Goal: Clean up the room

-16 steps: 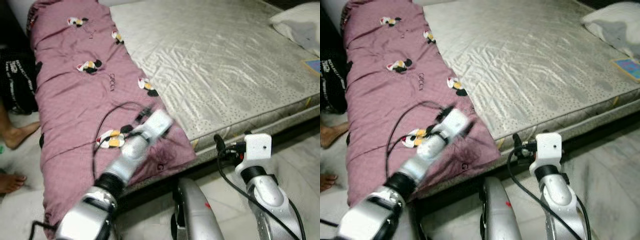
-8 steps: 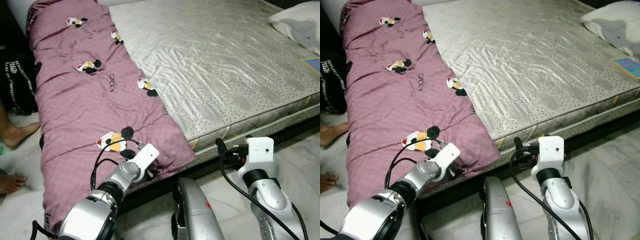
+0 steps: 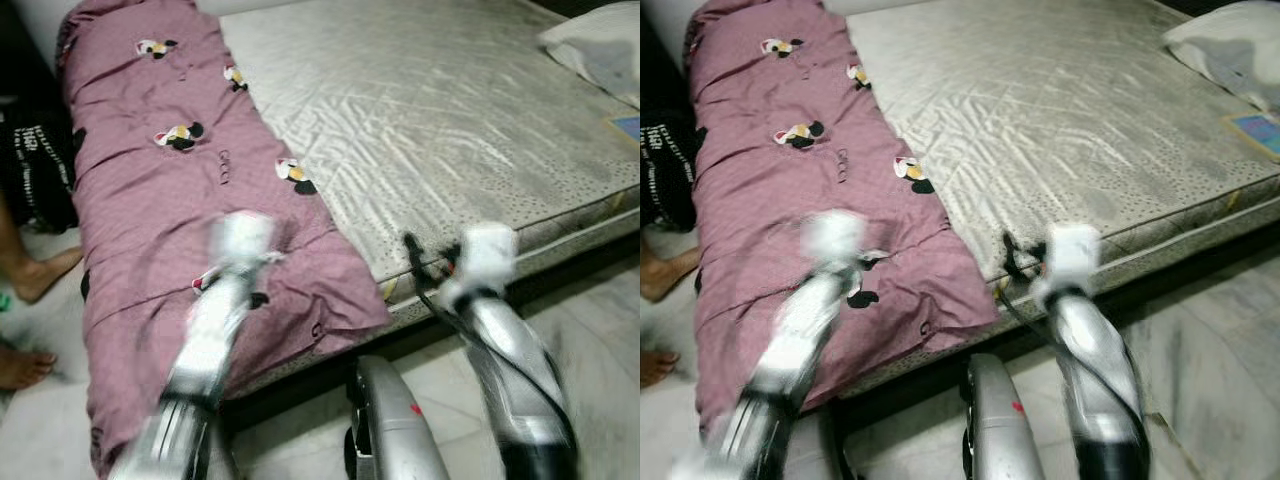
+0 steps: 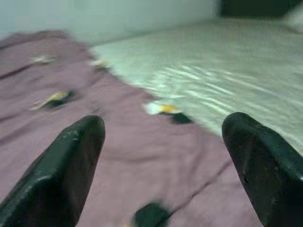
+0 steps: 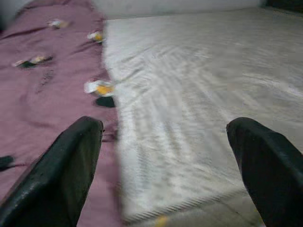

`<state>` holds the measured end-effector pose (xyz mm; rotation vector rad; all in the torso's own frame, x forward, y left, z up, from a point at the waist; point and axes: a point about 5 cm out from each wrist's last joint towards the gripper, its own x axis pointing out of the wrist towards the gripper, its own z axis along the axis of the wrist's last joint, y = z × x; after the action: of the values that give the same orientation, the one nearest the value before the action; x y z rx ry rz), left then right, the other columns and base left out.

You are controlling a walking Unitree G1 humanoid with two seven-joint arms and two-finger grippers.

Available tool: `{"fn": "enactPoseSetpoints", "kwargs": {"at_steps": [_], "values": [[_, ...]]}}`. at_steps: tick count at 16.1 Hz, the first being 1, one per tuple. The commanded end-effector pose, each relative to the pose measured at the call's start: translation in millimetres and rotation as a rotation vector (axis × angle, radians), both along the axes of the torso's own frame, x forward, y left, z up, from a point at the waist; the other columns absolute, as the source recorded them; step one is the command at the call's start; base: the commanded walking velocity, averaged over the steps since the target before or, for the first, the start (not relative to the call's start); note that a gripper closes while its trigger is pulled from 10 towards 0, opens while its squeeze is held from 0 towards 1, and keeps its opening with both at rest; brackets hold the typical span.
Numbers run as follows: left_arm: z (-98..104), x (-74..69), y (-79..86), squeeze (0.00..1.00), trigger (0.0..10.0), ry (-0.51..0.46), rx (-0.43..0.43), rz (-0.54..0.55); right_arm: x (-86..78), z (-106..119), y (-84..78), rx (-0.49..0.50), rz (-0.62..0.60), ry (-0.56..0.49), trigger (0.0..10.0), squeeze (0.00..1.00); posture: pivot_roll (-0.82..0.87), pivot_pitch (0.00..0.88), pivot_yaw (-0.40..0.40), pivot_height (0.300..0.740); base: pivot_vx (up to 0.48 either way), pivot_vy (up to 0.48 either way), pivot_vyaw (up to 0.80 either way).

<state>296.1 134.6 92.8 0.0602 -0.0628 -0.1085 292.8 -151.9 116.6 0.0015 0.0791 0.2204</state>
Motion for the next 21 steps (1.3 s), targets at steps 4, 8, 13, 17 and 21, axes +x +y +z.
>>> {"fn": "enactPoseSetpoints", "kwargs": {"at_steps": [4,8,13,17,21], "values": [[-28.9,-101.5,81.0,0.0,10.0,0.151,-0.005,0.313,31.0,-32.9,47.2,-0.02,0.196,0.19,10.0,0.0,0.08,0.0,-0.031,0.565,0.0,0.0,0.0],[-14.5,-107.1,90.3,0.0,10.0,0.192,0.049,0.338,26.5,-67.5,77.9,-0.009,0.307,0.45,10.0,0.0,0.14,0.0,-0.047,0.565,0.0,0.0,0.0],[2.3,-84.0,77.4,0.0,10.0,0.169,0.016,0.295,27.7,-85.9,60.0,0.258,0.096,0.751,10.0,0.0,0.13,0.0,-0.05,0.565,0.0,0.0,0.0],[14.4,-66.6,64.5,0.0,10.0,0.123,0.002,0.255,59.4,-29.7,39.2,0.417,0.035,0.351,10.0,0.0,0.09,0.0,-0.035,0.565,0.0,0.0,0.0],[14.1,-57.6,57.1,0.0,10.0,0.115,0.004,0.216,30.2,1.9,17.6,0.253,0.054,-0.008,10.0,0.0,0.03,0.0,-0.013,0.565,0.0,0.0,0.0]]}}
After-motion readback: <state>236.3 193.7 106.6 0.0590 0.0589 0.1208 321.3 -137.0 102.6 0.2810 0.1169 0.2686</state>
